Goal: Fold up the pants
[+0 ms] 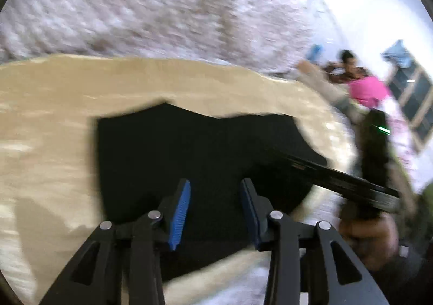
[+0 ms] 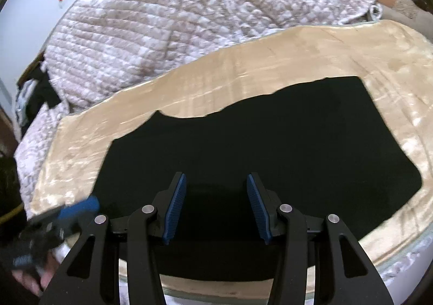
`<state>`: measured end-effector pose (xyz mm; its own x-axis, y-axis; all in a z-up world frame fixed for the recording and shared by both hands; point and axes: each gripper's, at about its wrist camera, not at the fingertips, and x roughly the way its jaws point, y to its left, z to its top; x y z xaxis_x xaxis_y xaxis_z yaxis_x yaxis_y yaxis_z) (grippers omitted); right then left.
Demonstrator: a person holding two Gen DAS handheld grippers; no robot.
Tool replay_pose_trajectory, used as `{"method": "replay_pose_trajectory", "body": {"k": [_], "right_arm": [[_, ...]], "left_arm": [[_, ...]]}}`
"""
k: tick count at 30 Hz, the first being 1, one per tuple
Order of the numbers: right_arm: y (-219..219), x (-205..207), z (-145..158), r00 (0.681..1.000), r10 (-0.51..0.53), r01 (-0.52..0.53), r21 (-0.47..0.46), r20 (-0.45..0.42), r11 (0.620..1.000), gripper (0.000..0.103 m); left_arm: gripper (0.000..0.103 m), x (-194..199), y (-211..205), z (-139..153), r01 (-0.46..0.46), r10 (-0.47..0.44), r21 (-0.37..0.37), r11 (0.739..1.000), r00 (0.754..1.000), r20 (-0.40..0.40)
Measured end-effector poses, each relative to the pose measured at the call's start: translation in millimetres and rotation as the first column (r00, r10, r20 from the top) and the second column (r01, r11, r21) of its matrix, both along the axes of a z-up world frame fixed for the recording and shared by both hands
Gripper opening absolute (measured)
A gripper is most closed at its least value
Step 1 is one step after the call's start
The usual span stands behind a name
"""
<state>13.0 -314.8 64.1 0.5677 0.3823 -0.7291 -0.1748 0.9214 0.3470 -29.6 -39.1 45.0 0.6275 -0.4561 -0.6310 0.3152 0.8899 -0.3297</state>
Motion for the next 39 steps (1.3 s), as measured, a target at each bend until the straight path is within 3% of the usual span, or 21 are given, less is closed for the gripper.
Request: {"method": "replay_pose_trajectory", "body": {"k": [2,5,11,15,20,21,22,23,30,35,39], "right_arm": [[6.7,2.2,-6.1,0.999,0.036,-0.035,0.041,-0.026,0.999,0.047],[15.5,11.1,-22.4,0.994,0.065,-0.058,0.072,-0.09,0.996,0.047],[26.2,39.0,-28.8,0.992,0.103,-0.095,0.1,-0.076,0.99,0.047],[31.8,55.8,-37.9,0.989,0.118,-0.105,0.137,-0.09,0.985,0.047],[49.1,51.7,-41.0,0.977,0.183,-0.166,0.143,-0.111,0.976,0.03],[50.2,51.0,-41.0,0.977,0.183,-0.168,0.132,-0.108,0.977,0.023],[49.4,51.1,-41.1,0.978,0.176,-0.162,0.128,-0.112,0.978,0.006],[46.9,52.1,-42.1,0.978,0.167,-0.15,0.14,-0.121,0.979,0.004],[40.0,34.3,-18.9,0.989,0.143,-0.134,0.161,-0.043,0.978,0.003],[37.1,40.9,-43.0,0.983,0.132,-0.114,0.143,-0.128,0.983,0.004],[33.7,35.4,-24.2,0.994,0.098,-0.093,0.085,-0.055,0.992,0.007]], "left_arm": [[0.041,7.8,18.5,-3.8,-0.094,0.094,0.045,0.995,0.996,0.001],[0.041,15.7,39.4,-14.3,-0.17,0.172,0.03,0.985,0.984,-0.038],[0.041,19.6,38.1,-25.4,-0.176,0.179,0.062,0.982,0.983,-0.048],[0.041,21.8,29.0,-24.8,-0.189,0.193,0.141,0.972,0.981,-0.017],[0.044,21.3,24.9,-26.5,-0.203,0.205,0.2,0.959,0.979,0.011],[0.046,21.9,24.3,-27.3,-0.204,0.206,0.208,0.957,0.978,0.014],[0.046,22.0,23.7,-28.3,-0.204,0.206,0.216,0.955,0.978,0.014],[0.046,22.5,23.4,-29.1,-0.202,0.204,0.218,0.955,0.979,0.012],[0.046,19.2,24.4,-28.3,-0.201,0.201,0.225,0.954,0.979,0.022],[0.046,19.1,23.7,-29.3,-0.193,0.194,0.213,0.958,0.981,0.013],[0.046,16.1,24.4,-24.1,-0.192,0.189,0.203,0.96,0.981,0.036]]}}
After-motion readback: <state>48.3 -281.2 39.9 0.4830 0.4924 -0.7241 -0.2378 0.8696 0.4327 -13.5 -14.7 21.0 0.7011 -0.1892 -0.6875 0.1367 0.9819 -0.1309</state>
